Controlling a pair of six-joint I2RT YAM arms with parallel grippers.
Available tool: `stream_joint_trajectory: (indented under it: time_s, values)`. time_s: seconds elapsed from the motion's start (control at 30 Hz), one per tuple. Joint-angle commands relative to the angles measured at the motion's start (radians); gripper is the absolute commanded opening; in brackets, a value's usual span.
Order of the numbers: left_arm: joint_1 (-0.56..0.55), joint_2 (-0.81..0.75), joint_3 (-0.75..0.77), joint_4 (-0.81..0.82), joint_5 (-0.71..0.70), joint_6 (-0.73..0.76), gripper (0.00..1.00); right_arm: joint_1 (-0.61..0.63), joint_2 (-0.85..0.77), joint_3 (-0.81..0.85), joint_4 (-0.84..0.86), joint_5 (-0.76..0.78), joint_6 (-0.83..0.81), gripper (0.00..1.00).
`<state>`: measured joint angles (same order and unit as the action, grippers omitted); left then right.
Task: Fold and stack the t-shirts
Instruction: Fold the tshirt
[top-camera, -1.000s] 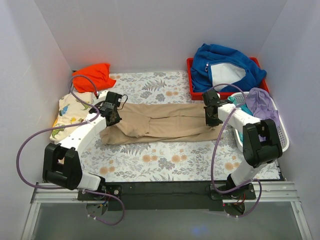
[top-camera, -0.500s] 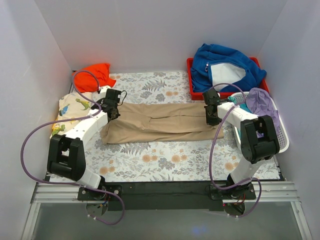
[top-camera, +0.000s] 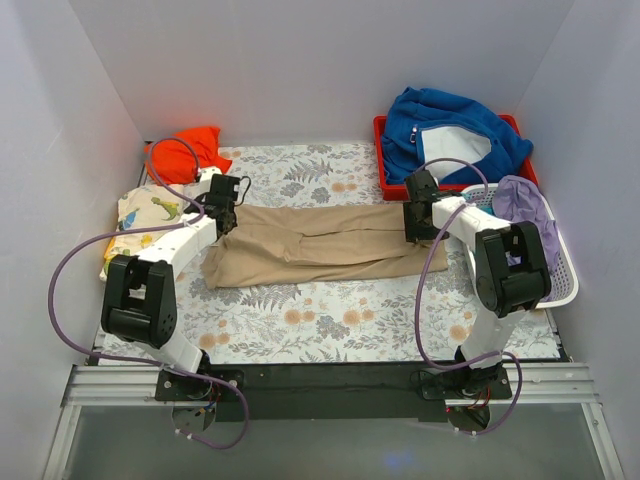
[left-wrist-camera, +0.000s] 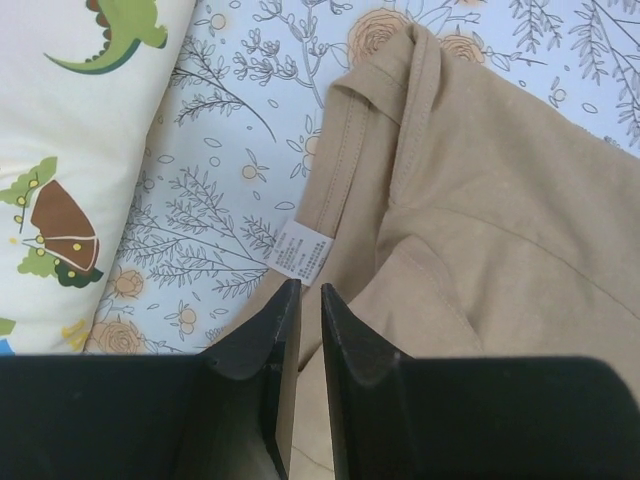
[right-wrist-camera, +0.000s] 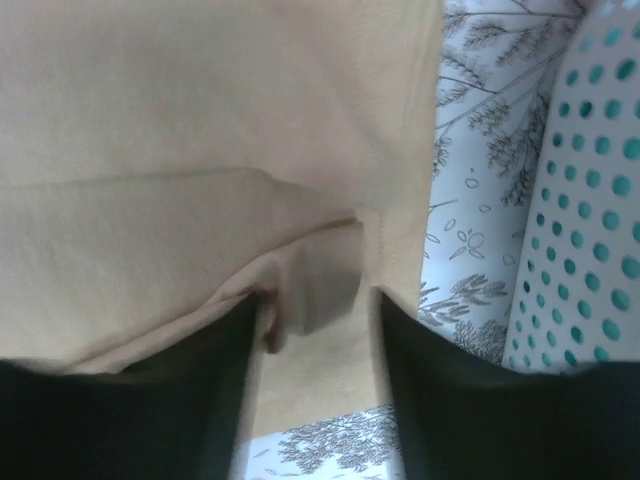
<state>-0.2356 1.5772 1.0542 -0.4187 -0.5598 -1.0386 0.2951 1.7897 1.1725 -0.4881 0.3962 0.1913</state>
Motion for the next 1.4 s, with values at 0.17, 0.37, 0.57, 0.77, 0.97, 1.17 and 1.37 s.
stream_joint_trajectory:
  time_s: [0.17, 0.37, 0.57, 0.77, 0.97, 1.17, 1.37]
  values:
    - [0.009, -0.083, 0.032, 0.032, 0.399, 0.032, 0.16, -0.013, -0.124, 0.073, 0.04, -0.022, -0.052, 0.8]
    - [0.007, -0.101, -0.003, -0.002, 0.872, 0.006, 0.17, -0.008, -0.239, 0.015, 0.04, -0.348, -0.05, 0.81]
    - [0.007, -0.08, -0.069, -0.046, 0.904, 0.006, 0.18, 0.012, -0.292, -0.099, 0.025, -0.502, -0.038, 0.8]
    - [0.007, -0.045, -0.091, -0.012, 0.848, -0.018, 0.18, 0.026, -0.331, -0.148, 0.037, -0.537, -0.016, 0.79]
    - [0.007, -0.019, -0.083, -0.003, 0.798, -0.037, 0.42, 0.035, -0.345, -0.16, 0.042, -0.562, 0.003, 0.79]
    - [0.007, 0.059, -0.08, 0.04, 0.756, -0.054, 0.54, 0.052, -0.352, -0.159, 0.048, -0.588, 0.017, 0.78]
    - [0.007, 0.08, -0.042, 0.047, 0.744, -0.064, 0.38, 0.067, -0.362, -0.177, 0.049, -0.585, 0.025, 0.78]
